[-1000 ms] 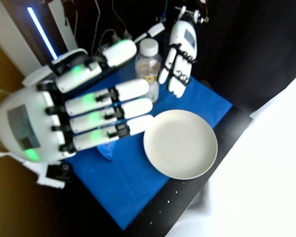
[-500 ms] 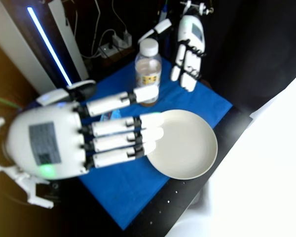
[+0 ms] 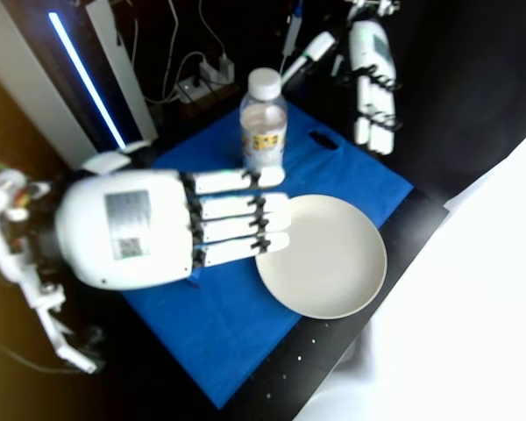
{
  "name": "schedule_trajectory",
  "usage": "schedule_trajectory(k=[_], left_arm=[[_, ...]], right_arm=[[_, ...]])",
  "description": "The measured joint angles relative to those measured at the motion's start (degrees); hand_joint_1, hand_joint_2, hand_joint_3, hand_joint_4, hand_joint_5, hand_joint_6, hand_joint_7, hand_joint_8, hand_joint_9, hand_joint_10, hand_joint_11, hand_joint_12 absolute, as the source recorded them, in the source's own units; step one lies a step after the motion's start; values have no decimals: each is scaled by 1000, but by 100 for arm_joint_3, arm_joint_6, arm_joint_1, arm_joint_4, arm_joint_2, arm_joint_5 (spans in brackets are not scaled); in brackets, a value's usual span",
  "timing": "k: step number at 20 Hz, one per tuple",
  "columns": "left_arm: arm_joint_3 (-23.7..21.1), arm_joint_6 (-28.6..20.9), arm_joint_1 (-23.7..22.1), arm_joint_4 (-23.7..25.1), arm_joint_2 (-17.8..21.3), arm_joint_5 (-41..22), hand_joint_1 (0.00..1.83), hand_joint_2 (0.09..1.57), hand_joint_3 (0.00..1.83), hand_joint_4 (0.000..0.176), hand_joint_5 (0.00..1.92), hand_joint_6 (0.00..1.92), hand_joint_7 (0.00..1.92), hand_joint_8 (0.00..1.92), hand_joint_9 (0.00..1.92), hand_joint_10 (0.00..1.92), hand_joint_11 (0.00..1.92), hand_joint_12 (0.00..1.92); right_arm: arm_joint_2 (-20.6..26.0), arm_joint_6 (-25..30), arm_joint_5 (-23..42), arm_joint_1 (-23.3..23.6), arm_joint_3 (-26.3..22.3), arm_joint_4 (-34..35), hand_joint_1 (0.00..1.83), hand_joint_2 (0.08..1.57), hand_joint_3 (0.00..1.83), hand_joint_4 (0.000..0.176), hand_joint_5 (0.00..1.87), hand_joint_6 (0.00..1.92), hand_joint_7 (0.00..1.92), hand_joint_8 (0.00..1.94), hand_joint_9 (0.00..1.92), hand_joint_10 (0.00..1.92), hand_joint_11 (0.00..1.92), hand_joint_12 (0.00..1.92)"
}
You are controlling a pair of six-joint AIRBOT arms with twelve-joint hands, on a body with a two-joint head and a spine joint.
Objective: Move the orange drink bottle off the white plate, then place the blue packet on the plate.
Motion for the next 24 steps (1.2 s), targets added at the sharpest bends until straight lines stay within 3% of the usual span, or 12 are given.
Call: schedule_trajectory(k=[1, 2, 3, 5, 6, 11, 14, 15, 17, 20, 22, 24], left_arm=[[44, 92, -4, -144, -2, 26, 675, 771, 9, 102, 0, 0, 0, 0, 0, 0, 0, 0], [79, 149, -11, -249, -7, 44, 691, 782, 12, 126, 0, 0, 0, 0, 0, 0, 0, 0], [109, 256, -22, -374, -7, 101, 692, 793, 14, 163, 0, 0, 0, 0, 0, 0, 0, 0], [140, 407, -24, -710, -7, 136, 668, 803, 14, 175, 0, 0, 0, 0, 0, 0, 0, 0], [140, 433, -28, -852, -7, 26, 642, 811, 13, 175, 0, 0, 0, 0, 0, 0, 0, 0], [116, 490, -61, -879, -7, -133, 664, 814, 8, 176, 0, 0, 0, 0, 0, 0, 0, 0], [96, 490, -66, -841, -13, -166, 663, 802, 1, 176, 0, 0, 0, 0, 0, 0, 0, 0], [96, 490, -70, -848, -13, -168, 670, 798, 0, 176, 0, 0, 0, 0, 0, 0, 0, 0], [96, 509, -111, -852, -13, -179, 667, 801, 1, 176, 0, 0, 0, 0, 0, 0, 0, 0], [94, 516, -175, -835, -20, -271, 644, 803, 2, 175, 0, 0, 0, 0, 0, 0, 0, 0], [85, 525, -177, -813, -50, -297, 658, 813, 5, 157, 0, 0, 0, 0, 0, 0, 0, 0], [55, 529, -181, -776, -70, -315, 652, 802, 0, 164, 0, 0, 0, 0, 0, 0, 0, 0]], right_arm=[[15, 81, 0, 0, -39, -157, 445, 641, 0, 106, 0, 0, 15, 3, 10, 1, 0, 46], [17, 151, -4, 0, -68, -315, 441, 628, 0, 106, 0, 0, 2, 0, 1, 0, 0, 8], [28, 195, 7, 0, -105, -507, 543, 613, 0, 87, 72, 7, 32, 3, 0, 0, 10, 8], [50, 280, -2, -2, -214, -719, 680, 632, 3, 34, 174, 4, 141, 5, 128, 12, 109, 234], [55, 284, -52, 0, -271, -800, 768, 693, 0, 22, 203, 0, 189, 0, 171, 3, 7, 585], [72, 286, -149, 0, -396, -1091, 704, 703, 0, 16, 323, 10, 314, 12, 239, 15, 0, 731], [70, 289, -173, 0, -492, -1303, 730, 702, 0, 71, 328, 1, 318, 1, 271, 8, 0, 845], [70, 289, -184, 0, -492, -1346, 725, 704, 1, 71, 337, 5, 333, 8, 280, 11, 0, 842], [72, 289, -278, 0, -492, -1478, 778, 714, 2, 108, 333, 1, 319, 0, 247, 0, 0, 639], [70, 289, -358, -7, -492, -1665, 710, 711, 0, 137, 301, 2, 311, 8, 226, 7, 0, 516], [39, 289, -420, -7, -492, -1759, 701, 710, 0, 129, 309, 1, 335, 4, 245, 6, 0, 507], [-22, 289, -444, -7, -470, -1777, 697, 718, 1, 121, 310, 1, 352, 4, 265, 8, 0, 547]])
